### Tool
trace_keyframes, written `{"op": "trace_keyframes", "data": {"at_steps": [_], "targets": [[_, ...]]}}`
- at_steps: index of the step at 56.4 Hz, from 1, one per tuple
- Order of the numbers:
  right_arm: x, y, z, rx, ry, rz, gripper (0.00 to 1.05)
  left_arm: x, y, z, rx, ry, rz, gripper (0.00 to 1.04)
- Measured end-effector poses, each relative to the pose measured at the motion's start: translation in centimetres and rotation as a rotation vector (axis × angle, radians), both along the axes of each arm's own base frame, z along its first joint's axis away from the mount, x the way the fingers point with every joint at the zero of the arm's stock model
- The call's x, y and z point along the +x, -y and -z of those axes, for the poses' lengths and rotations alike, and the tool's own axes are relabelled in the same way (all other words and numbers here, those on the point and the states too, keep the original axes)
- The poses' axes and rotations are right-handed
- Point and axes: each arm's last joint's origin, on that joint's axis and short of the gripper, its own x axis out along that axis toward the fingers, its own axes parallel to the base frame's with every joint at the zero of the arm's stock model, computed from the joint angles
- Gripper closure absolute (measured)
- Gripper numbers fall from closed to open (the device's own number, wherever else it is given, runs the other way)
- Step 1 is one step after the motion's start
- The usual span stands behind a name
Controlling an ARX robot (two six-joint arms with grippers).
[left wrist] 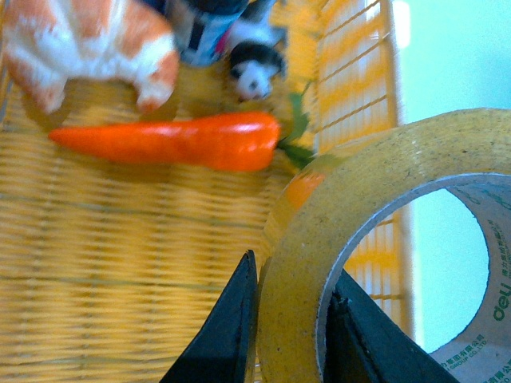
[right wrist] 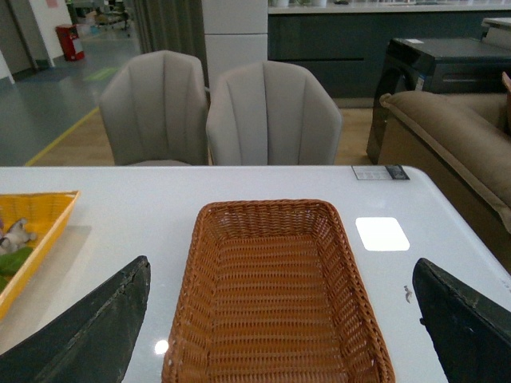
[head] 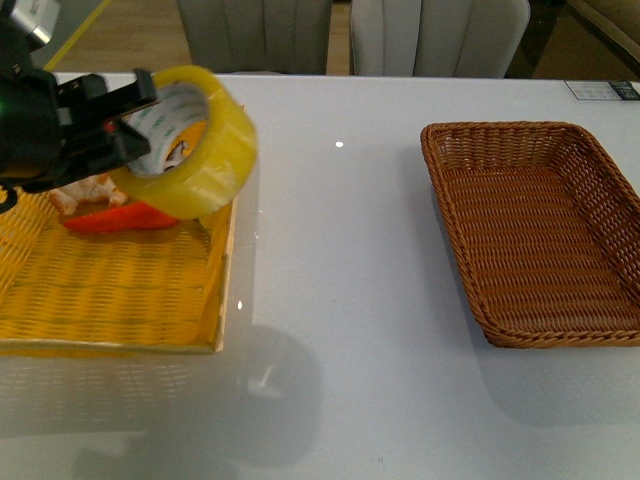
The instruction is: Move tape to another basket
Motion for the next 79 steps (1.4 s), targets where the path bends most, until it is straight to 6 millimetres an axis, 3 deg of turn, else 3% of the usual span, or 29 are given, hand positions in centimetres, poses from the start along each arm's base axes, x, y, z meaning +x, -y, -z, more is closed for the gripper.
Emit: {"op": "trace_keyframes", "data": {"at_steps": [6, 18, 34, 42, 48, 51, 59, 65, 79], "targets": [[0.0, 0.0, 0.0, 0.000, 0.000, 0.000, 0.09, -0.5, 3.6, -1.8, -0.025, 0.026, 0.071, 0.90], [0.0, 0.0, 0.0, 0.000, 0.000, 0.000, 0.09, -1.6, 9.5, -3.7, -0.083, 0.030, 0.169, 0.90], [0.0, 0.0, 0.0, 0.000, 0.000, 0.000, 0.09, -4.2, 15.2, -5.2, -0.179, 0.014, 0.296, 0.90], [0.0, 0.0, 0.0, 0.009, -0.010, 0.012, 0.09, -4.5, 15.6, -5.5, -0.185, 0.019, 0.288, 0.90], [0.5, -0.5, 0.1, 0.135, -0.340, 0.190, 0.09, -4.6, 15.7, -5.5, -0.186, 0.010, 0.290, 0.90], [1.1, -1.0, -0.1, 0.202, -0.397, 0.190, 0.09, -4.6, 15.7, -5.5, -0.188, 0.009, 0.290, 0.90], [3.7, -2.5, -1.8, 0.378, -0.393, 0.055, 0.09, -4.6, 15.8, -5.5, -0.188, 0.004, 0.289, 0.90], [7.3, -4.3, -3.1, 0.528, -0.346, -0.137, 0.09, -4.6, 15.7, -5.4, -0.182, -0.004, 0.287, 0.90], [11.9, -7.6, -1.6, 0.605, -0.382, -0.271, 0.09, -4.7, 15.7, -5.3, -0.177, -0.011, 0.285, 0.90]]}}
